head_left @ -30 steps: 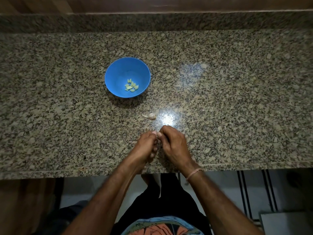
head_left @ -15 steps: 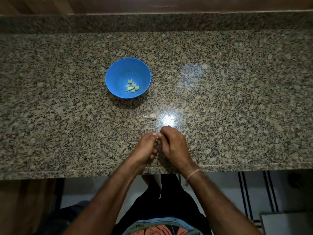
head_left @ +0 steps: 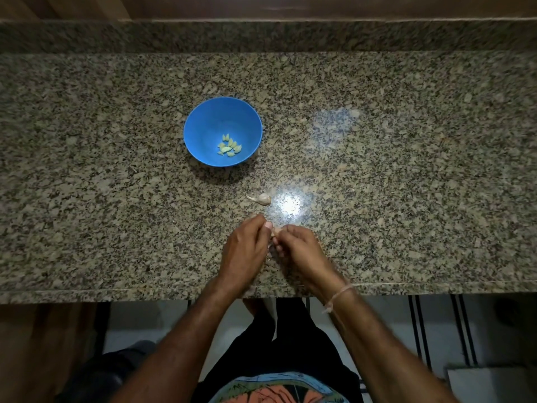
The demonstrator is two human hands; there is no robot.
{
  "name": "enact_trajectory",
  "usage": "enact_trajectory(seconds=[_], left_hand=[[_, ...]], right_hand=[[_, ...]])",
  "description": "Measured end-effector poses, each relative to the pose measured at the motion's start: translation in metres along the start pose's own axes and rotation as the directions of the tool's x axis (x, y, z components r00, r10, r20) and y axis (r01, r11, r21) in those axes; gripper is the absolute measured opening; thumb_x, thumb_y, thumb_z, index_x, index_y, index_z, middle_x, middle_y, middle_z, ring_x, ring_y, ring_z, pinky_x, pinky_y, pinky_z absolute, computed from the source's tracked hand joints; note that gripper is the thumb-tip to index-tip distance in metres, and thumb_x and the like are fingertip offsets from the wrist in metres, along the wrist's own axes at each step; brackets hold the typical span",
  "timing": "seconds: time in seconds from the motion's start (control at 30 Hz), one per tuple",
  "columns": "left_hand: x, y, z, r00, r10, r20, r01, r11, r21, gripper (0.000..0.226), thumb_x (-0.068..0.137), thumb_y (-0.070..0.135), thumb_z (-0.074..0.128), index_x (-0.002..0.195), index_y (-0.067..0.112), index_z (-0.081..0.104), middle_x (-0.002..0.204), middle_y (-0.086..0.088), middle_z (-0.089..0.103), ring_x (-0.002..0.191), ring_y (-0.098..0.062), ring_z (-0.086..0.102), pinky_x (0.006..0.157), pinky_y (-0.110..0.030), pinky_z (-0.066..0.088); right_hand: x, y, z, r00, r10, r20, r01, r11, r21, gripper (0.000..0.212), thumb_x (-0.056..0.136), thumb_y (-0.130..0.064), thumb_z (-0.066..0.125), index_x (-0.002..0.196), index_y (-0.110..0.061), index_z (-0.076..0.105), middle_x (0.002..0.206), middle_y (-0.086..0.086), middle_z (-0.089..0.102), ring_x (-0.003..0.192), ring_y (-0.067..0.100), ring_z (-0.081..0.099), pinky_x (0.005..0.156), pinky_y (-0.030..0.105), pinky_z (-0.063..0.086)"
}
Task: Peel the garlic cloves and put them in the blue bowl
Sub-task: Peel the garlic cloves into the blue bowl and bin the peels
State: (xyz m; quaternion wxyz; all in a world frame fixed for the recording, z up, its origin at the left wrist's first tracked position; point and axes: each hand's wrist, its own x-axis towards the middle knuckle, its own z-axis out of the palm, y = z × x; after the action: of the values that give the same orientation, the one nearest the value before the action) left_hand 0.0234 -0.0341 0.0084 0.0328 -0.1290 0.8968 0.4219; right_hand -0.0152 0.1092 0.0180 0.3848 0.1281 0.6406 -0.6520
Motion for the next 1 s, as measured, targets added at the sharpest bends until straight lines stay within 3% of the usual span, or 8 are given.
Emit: enact_trajectory(seconds=[0.1,0.17,0.2,0.27,0.33,0.43,0.8,1.0], left_hand=[[0.004,0.007,-0.006,0.941,-0.262,0.216,0.321,0.893,-0.315,0.035,0.110,0.032,0.048,0.079,0.018,0.052,0.069,0.004,0.046,0.059,-0.011,0.039,0.053,-0.031,0.034],[0.002,0.011,-0.008,0.851,-0.358,0.385,0.517,0.701,-0.491,0.035,0.111,0.034,0.048,0.081,0.018,0.056,0.068,0.005,0.048,0.055,-0.008,0.040,0.048,-0.023,0.034],[0.001,0.011,-0.008,0.851,-0.353,0.389,0.518,0.689,-0.506,0.035,0.111,0.036,0.048,0.082,0.018,0.058,0.068,0.005,0.050,0.056,-0.008,0.042,0.048,-0.022,0.035],[-0.001,0.010,-0.006,0.928,-0.292,0.232,0.367,0.827,-0.425,0.034,0.109,0.038,0.051,0.085,0.017,0.061,0.073,0.001,0.058,0.063,-0.009,0.050,0.055,-0.023,0.041],[-0.003,0.010,-0.007,0.978,-0.195,0.069,0.207,0.925,-0.317,0.027,0.108,0.035,0.056,0.089,0.019,0.066,0.077,0.006,0.066,0.067,-0.001,0.056,0.060,-0.016,0.042],[-0.005,0.012,-0.009,0.993,-0.112,-0.029,0.099,0.953,-0.286,0.016,0.102,0.030,0.066,0.090,0.022,0.071,0.079,0.010,0.070,0.074,-0.001,0.064,0.063,-0.015,0.045],[-0.009,0.004,-0.007,0.973,-0.223,-0.059,0.193,0.926,-0.324,0.006,0.094,0.034,0.073,0.093,0.028,0.075,0.088,0.010,0.076,0.087,-0.011,0.073,0.080,-0.045,0.063],[-0.006,0.005,-0.005,0.951,-0.305,0.045,0.305,0.914,-0.268,0.014,0.102,0.034,0.064,0.095,0.025,0.072,0.091,0.008,0.074,0.088,-0.010,0.070,0.073,-0.031,0.057]], right_hand=[[-0.003,0.003,-0.003,0.908,-0.418,-0.015,0.364,0.806,-0.466,0.028,0.107,-0.020,0.057,0.080,-0.020,0.056,0.069,-0.010,0.051,0.058,0.000,0.043,0.055,0.012,0.038],[-0.001,0.000,-0.004,0.860,-0.508,0.042,0.438,0.696,-0.569,0.026,0.107,-0.019,0.058,0.081,-0.016,0.058,0.067,-0.011,0.050,0.057,0.001,0.043,0.054,0.013,0.036],[0.000,-0.002,-0.004,0.863,-0.502,0.048,0.434,0.690,-0.579,0.027,0.107,-0.020,0.058,0.081,-0.014,0.059,0.067,-0.010,0.050,0.057,0.001,0.042,0.054,0.014,0.036],[-0.001,-0.006,-0.003,0.922,-0.388,0.005,0.346,0.815,-0.465,0.029,0.107,-0.023,0.058,0.080,-0.013,0.058,0.069,-0.006,0.052,0.059,0.002,0.042,0.055,0.014,0.038],[-0.001,-0.008,-0.003,0.982,-0.187,-0.021,0.181,0.969,-0.167,0.025,0.107,-0.023,0.057,0.084,-0.012,0.058,0.071,-0.004,0.054,0.061,0.007,0.046,0.056,0.018,0.042],[0.000,-0.008,-0.005,0.999,-0.020,0.042,0.012,0.986,0.168,0.022,0.106,-0.020,0.058,0.085,-0.012,0.062,0.072,-0.002,0.058,0.064,0.011,0.049,0.063,0.025,0.043],[-0.003,0.005,0.003,0.997,-0.067,-0.038,0.076,0.944,0.320,0.004,0.096,-0.013,0.074,0.093,-0.011,0.071,0.093,0.012,0.071,0.079,0.017,0.064,0.074,0.025,0.058],[-0.002,0.007,0.002,0.993,-0.092,-0.070,0.107,0.960,0.260,0.002,0.094,-0.006,0.073,0.093,-0.005,0.073,0.088,0.013,0.071,0.079,0.020,0.066,0.074,0.029,0.059]])
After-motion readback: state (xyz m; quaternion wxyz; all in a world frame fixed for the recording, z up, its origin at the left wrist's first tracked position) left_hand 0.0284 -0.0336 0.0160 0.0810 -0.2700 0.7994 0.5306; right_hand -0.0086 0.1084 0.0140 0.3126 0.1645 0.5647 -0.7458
